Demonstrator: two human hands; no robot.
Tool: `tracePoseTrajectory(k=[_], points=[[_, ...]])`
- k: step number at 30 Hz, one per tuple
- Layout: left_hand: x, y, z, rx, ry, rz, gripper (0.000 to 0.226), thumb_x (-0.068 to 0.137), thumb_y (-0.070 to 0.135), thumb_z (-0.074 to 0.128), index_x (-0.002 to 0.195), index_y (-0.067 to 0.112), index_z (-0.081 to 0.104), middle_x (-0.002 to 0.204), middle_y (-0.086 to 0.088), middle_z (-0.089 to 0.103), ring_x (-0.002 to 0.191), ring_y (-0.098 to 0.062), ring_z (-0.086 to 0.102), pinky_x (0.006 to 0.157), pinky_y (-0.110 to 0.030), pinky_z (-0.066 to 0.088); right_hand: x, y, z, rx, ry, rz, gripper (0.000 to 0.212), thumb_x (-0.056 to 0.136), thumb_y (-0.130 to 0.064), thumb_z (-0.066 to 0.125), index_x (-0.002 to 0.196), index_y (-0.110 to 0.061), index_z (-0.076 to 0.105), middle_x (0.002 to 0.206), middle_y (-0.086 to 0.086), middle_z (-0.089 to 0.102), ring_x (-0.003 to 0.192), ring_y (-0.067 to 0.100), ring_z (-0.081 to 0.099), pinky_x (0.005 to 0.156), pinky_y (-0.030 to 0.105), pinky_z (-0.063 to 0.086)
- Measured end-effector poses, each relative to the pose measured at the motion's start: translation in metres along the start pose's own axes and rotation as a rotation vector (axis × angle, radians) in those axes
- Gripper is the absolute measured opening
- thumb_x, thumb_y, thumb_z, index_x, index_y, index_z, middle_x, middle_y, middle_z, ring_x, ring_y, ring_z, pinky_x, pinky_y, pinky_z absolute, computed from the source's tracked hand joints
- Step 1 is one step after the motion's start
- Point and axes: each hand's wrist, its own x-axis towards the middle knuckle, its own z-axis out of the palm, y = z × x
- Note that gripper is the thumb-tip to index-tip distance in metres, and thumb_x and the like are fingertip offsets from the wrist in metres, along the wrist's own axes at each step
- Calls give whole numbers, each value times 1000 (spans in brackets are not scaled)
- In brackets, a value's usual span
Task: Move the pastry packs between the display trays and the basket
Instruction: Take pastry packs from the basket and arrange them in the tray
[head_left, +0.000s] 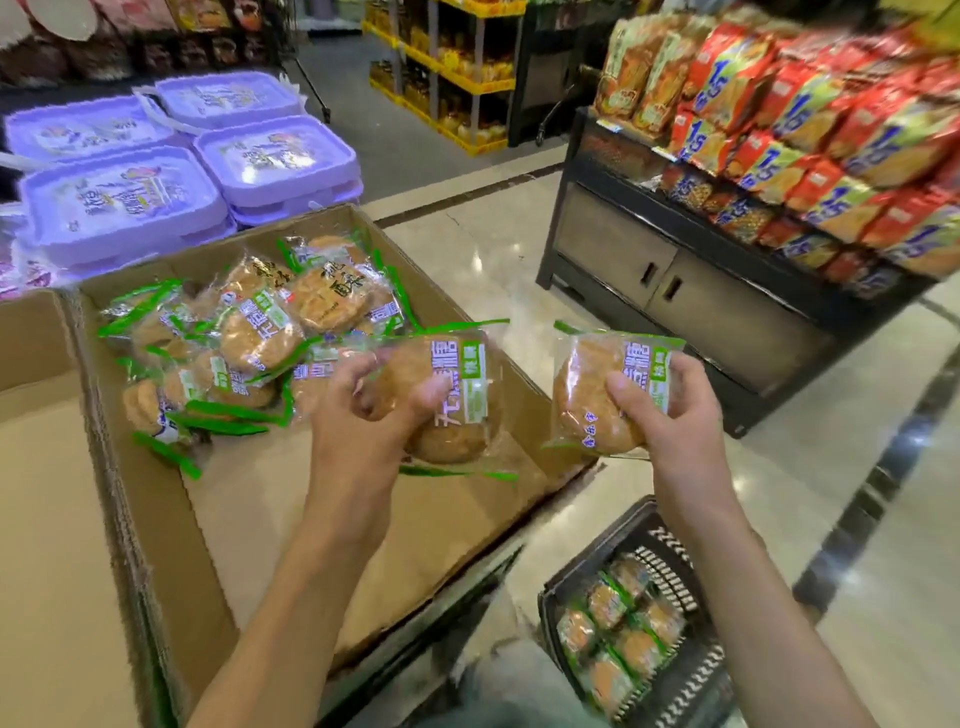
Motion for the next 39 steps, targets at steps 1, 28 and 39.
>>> tracePoseTrajectory(k=[1, 28, 39], points=[[-17, 4, 7, -45, -58, -33, 64, 58, 29, 92, 115, 20, 63, 100, -3, 77, 85, -18, 72, 67, -31, 59, -21, -4, -17, -17, 43, 8, 47, 88, -18, 74, 128, -11, 53, 93, -6, 76, 82, 13, 73, 70, 30, 60], [-424, -212, 337, 247, -693, -452, 52, 64, 23, 83, 112, 19, 63, 93, -8, 78, 77, -18, 75, 54, -27, 56, -324, 49, -546, -47, 573, 215, 36, 87, -14, 76, 112, -31, 56, 91, -22, 72, 85, 3, 70, 68, 25, 59], [-389, -283, 385, 208, -156, -427, 48, 73, 15, 85, 115, 20, 62, 101, -10, 74, 74, -12, 74, 56, -26, 56, -158, 77, -617, -248, 85, 283, 40, 85, -19, 79, 119, -25, 58, 101, -7, 73, 93, 12, 71, 76, 30, 59]])
